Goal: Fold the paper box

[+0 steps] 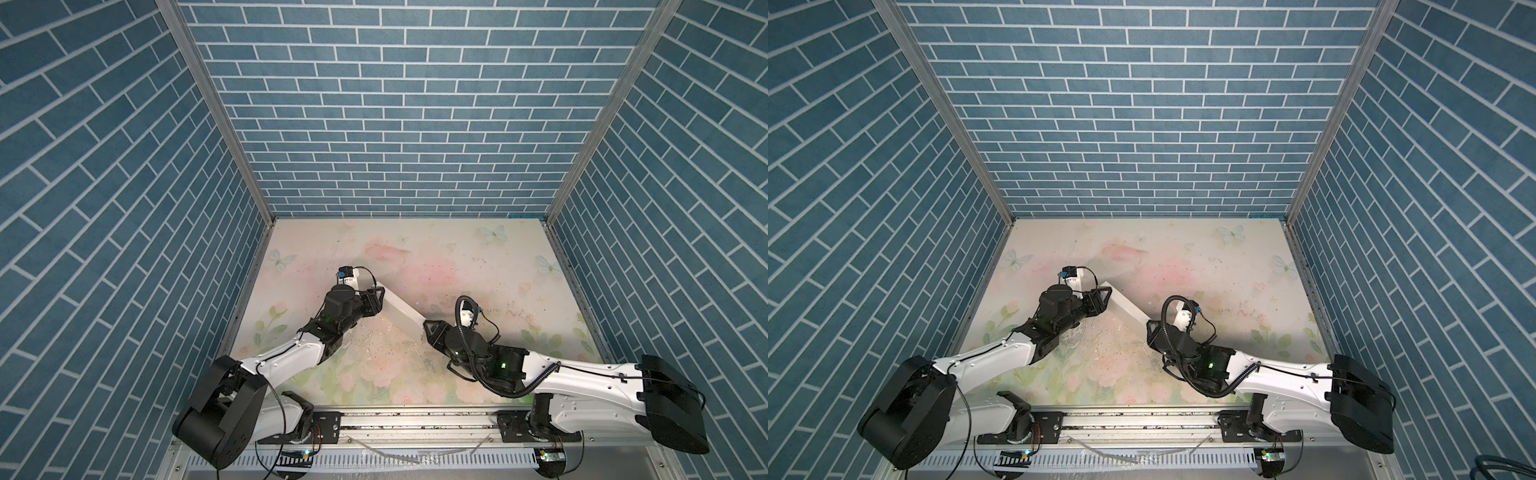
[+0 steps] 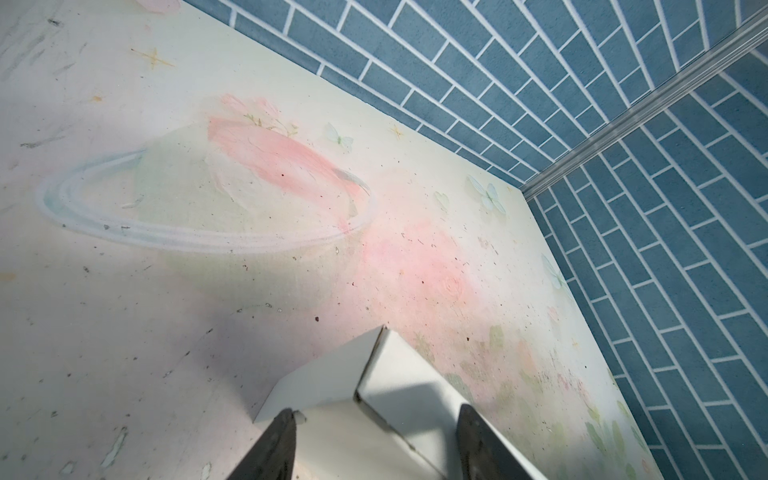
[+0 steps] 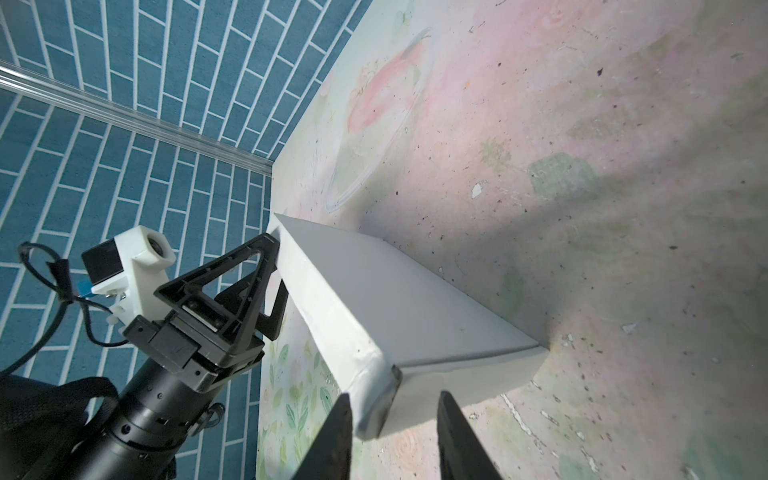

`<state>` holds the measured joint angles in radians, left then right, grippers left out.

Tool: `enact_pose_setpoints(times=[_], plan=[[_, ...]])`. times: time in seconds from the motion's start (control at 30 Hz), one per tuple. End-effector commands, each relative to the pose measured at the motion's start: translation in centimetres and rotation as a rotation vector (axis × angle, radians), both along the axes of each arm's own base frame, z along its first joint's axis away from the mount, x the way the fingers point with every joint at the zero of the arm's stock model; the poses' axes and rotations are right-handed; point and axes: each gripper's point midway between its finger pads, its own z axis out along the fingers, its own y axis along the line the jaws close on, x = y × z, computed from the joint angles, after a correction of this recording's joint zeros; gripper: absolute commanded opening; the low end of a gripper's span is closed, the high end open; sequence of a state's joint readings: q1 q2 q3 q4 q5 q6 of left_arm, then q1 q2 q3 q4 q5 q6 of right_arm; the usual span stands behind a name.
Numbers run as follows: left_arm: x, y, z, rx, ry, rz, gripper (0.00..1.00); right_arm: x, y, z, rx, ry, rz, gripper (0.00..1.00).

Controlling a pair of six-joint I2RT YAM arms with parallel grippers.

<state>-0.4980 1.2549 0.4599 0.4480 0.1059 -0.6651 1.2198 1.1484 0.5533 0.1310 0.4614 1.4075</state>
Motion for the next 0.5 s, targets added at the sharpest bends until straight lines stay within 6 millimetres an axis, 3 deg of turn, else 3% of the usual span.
enact_pose_setpoints(times=[0.0, 0.47], plan=[[-1.3, 0.5, -3.3, 0.072, 0.097, -0.014, 0.62, 0.0, -0.5, -0.6, -0.006, 0.0, -0.02, 0.34], [-1.5, 0.7, -3.5, 0.077, 0.101, -0.012, 0.61, -0.2, -0.4, -2.0, -0.009, 0.025, -0.022, 0.3]])
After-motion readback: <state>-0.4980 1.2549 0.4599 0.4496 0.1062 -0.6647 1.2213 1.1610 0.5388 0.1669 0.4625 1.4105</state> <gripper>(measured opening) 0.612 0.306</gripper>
